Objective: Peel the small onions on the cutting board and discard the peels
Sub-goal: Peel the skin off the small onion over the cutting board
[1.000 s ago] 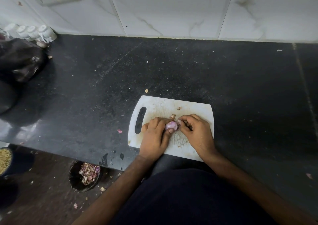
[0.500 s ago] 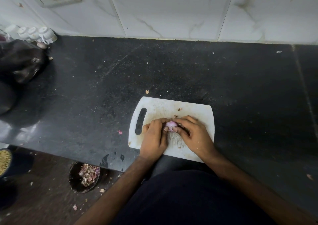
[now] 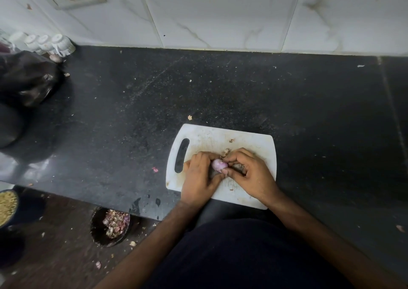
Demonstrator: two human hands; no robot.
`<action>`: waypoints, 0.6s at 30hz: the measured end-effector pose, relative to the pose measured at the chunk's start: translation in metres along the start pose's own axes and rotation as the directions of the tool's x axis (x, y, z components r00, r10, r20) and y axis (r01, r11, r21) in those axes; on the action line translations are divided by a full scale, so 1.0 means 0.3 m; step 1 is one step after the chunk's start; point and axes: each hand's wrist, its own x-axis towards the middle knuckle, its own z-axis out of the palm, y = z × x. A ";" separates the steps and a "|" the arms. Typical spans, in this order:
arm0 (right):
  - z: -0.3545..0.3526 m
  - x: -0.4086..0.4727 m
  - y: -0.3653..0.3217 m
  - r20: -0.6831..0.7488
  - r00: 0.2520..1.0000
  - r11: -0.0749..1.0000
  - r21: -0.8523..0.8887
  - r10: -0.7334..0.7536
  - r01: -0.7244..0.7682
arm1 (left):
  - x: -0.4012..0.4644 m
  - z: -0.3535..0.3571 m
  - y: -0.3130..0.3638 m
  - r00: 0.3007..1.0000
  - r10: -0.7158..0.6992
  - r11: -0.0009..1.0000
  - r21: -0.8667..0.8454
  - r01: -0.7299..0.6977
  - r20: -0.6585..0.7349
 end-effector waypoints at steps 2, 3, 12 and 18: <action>0.002 0.000 0.000 -0.016 1.000 0.999 0.033 0.004 -0.003 | -0.004 0.002 -0.004 0.999 0.033 0.999 -0.020 -0.033 -0.004; 0.003 0.000 -0.001 -0.033 0.999 0.999 0.044 0.022 -0.021 | -0.006 0.004 -0.006 0.999 0.053 0.998 -0.026 -0.054 -0.005; -0.005 0.003 -0.002 -0.054 0.997 0.998 0.024 0.058 -0.057 | -0.001 0.008 -0.010 0.980 0.198 0.973 -0.119 -0.196 0.003; -0.014 0.000 -0.003 -0.032 0.998 0.998 0.014 0.055 -0.055 | -0.003 0.005 -0.002 0.974 0.222 0.969 -0.123 -0.216 0.035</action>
